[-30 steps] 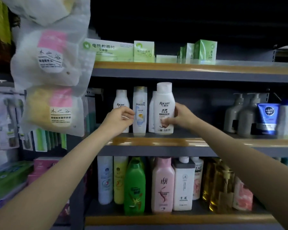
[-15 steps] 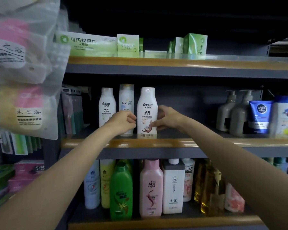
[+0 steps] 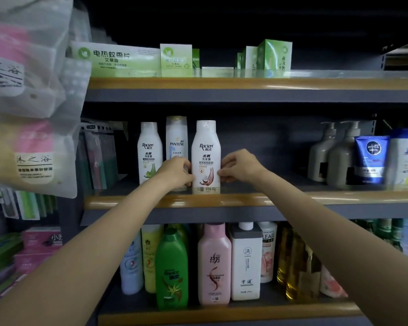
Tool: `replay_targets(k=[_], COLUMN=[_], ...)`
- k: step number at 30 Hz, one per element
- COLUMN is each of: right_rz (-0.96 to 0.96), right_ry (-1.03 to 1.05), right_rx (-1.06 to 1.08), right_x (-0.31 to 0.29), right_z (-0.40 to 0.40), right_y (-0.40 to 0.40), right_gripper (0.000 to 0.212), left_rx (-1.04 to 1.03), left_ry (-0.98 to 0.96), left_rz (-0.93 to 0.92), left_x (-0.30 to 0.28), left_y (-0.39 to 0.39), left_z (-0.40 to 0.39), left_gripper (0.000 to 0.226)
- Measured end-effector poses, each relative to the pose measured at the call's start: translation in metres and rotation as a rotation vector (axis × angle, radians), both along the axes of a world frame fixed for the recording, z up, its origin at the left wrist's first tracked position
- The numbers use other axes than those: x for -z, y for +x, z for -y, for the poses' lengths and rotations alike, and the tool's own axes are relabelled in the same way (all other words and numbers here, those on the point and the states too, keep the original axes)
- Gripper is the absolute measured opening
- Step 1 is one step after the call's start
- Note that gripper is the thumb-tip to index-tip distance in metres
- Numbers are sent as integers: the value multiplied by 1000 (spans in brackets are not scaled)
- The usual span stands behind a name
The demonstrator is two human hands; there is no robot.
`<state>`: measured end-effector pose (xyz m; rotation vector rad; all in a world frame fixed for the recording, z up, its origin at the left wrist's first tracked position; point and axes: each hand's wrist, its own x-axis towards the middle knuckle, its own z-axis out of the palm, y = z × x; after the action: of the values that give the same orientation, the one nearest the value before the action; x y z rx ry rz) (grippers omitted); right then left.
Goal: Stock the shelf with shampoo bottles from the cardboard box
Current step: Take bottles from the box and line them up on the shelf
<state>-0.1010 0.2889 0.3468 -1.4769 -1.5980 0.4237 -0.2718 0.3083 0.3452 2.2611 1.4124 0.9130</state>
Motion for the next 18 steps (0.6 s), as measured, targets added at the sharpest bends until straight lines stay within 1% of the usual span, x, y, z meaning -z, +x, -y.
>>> replay_targets(k=[3, 5, 7, 8, 10, 13, 16, 18], right_rz=[17, 8, -70, -104, -100, -1, -21, -66], right_ry=[-6, -36, -77, -75, -53, -44, -19, -24], right_rx=[-7, -79, -179, -187, -133, 10, 146, 166], right_x=[-2, -2, -1, -1, -4, -9, -14, -14], right_z=[0, 1, 1, 0, -2, -6, -7, -8], right_y=[1, 0, -1, -2, -1, 10, 27, 34], right_gripper=[24, 32, 40, 40, 34, 27, 27, 29], left_rx=[-9, -11, 0, 7, 22, 1, -83, -100], left_ry=[-14, 5, 40, 55, 66, 77, 114, 127], left_rz=[35, 33, 35, 39, 57, 136, 203, 255], left_x=[0, 0, 1, 2, 3, 4, 1, 1], left_y=[1, 2, 5, 7, 10, 4, -6, -11], left_z=[-3, -3, -3, -3, -2, -7, -15, -17], left_gripper=[25, 26, 27, 27, 28, 26, 25, 25])
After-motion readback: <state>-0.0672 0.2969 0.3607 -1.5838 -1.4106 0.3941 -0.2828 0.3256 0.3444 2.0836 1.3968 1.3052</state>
